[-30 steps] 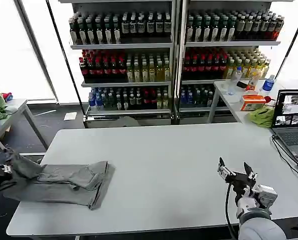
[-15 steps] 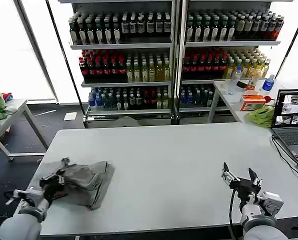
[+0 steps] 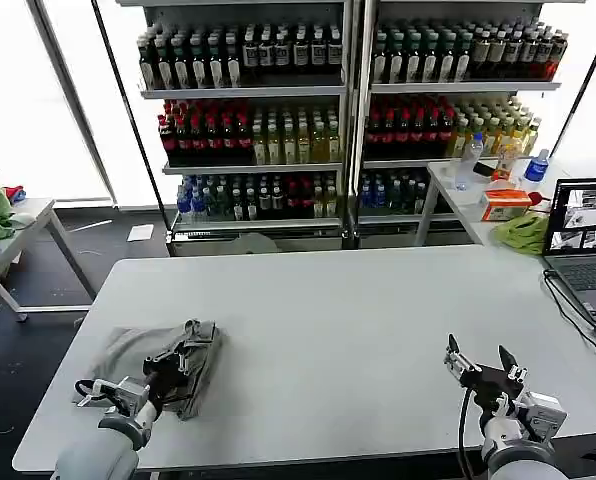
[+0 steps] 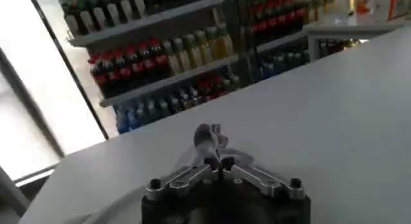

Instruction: Fold and organize the clothes.

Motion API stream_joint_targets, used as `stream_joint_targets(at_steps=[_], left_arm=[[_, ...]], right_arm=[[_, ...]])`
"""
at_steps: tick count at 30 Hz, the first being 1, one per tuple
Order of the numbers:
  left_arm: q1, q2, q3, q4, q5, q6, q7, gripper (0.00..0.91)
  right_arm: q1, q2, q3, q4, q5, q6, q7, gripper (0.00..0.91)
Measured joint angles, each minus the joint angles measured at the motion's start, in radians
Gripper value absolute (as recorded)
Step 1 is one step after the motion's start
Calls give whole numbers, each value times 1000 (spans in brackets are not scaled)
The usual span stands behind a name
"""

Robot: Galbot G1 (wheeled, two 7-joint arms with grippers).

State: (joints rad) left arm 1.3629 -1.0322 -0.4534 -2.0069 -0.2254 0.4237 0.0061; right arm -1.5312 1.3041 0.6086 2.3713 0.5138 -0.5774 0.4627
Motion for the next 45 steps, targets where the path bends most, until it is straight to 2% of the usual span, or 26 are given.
stream_joint_targets(at_steps=[2,3,4,5,6,15,25,34,45], left_arm=[[-4,0,13,-3,2,1,3,0],[-6,1,17,-3,3,1,5,40],[-9,1,21,-3,4,2,7,242],[-12,-1,23,-2,5,2,8,484],[-15,-2,25,1,5,2,8,907],[-26,-24,55,26,-19,-22,9,907],[-26,-49,62,-8,-187,-52,3,907],[-19,1,-56,-34,-321,-47,-21,907],[16,60,-231,57,-391,-51,-24,907]], right_arm=[[-3,1,0,1,-1,0,-1,907],[-4,1,0,2,-1,0,-2,907],[-5,2,0,4,-1,0,-3,907],[-6,2,-1,5,-2,0,-4,907],[-7,2,-2,5,-3,0,-4,907],[-11,3,-14,5,-16,1,-9,907],[-3,-11,-20,3,-17,2,-15,907],[26,-24,-46,-19,-12,0,-19,907],[70,-41,-64,-50,5,0,-17,907]])
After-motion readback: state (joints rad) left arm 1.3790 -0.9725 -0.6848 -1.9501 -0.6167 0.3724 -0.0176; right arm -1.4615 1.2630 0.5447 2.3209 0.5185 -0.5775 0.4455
